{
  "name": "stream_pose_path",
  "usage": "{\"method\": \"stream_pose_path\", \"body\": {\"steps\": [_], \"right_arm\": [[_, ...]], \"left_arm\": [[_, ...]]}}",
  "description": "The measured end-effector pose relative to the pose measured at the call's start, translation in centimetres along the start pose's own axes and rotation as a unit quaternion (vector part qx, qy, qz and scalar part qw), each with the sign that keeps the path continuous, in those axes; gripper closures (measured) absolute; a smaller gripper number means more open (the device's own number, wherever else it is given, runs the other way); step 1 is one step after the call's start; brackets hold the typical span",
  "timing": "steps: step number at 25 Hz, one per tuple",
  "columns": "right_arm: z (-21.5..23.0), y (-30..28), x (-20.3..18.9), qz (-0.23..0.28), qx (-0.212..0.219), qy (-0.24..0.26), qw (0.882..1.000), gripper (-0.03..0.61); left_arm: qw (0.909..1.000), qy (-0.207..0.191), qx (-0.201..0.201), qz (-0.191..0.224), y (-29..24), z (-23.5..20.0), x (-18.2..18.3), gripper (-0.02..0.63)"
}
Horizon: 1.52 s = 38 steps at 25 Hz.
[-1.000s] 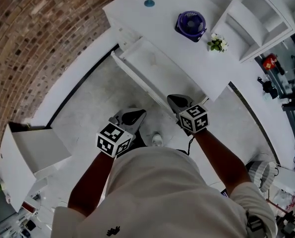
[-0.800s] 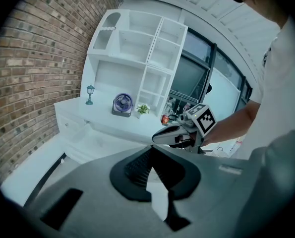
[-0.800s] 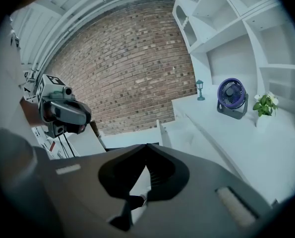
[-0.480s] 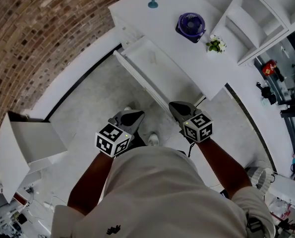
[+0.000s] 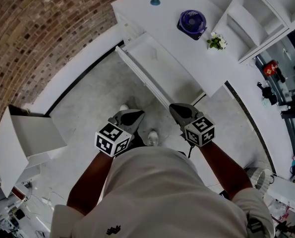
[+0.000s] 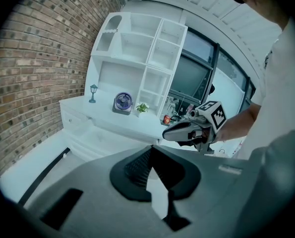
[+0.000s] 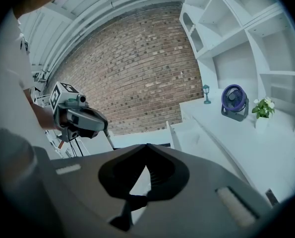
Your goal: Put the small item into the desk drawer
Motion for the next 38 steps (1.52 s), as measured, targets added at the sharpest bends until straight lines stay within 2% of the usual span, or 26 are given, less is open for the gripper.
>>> {"method": "stream_pose_path", "body": {"steps": [18,38], "right_arm": [[-1.6,1.0,0.1,0.006,0.020,0.005,1.000,0.566],[-1.0,0.0,0.7,0.012,0.023,0.004,1.000,0.566]], "left_arm": [[0.9999,0.005,0.006,-0.008,0.4,0.7,-1.2,0.607],[0.9999,-0.001,0.008,-0.009,0.1,0.0,-0.2,0.607]]}}
Point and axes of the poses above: the fingertips, and each gripper's own axes: y backward along the fingers, z to its right, x out of its top, the point moved 6 cm from there along y, backward along the fingers, and after that the axes turned 10 degrees about y, right-handed, at the moved point
